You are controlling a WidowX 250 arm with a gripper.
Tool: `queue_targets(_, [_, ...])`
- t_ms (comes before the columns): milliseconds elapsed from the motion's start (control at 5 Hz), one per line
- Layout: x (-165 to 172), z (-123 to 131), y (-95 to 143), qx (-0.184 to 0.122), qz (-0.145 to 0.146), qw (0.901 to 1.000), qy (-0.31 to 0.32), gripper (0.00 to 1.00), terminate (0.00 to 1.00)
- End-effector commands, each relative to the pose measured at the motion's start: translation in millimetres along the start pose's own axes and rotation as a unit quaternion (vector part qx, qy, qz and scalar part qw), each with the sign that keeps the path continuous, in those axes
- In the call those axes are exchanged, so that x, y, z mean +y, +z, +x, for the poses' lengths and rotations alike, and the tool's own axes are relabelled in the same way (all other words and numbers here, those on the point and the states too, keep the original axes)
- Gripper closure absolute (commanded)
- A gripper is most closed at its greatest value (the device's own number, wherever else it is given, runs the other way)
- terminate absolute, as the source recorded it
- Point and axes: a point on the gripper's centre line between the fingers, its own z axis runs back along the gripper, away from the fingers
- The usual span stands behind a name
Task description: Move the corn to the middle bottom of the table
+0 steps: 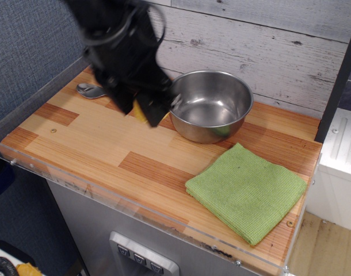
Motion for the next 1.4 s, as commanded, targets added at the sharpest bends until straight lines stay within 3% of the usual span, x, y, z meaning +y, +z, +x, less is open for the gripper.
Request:
queue_targets(0, [20.5, -15.1, -18.2, 0.003, 0.022, 0.9997, 0.012, 1.0, 0.0])
queue_targets(200, [28.3, -19.3, -35.6, -0.014, 0.022, 0.9994, 0.025, 1.0, 0.0])
queue_targets(800, [27.3, -47.1, -76.9, 0.028, 0.019, 0.9982, 0.05, 1.0, 0.0])
queue_targets(1200, [24.7, -53.0, -86.1, 0.05, 0.018, 0.9973, 0.051, 1.0, 0.0])
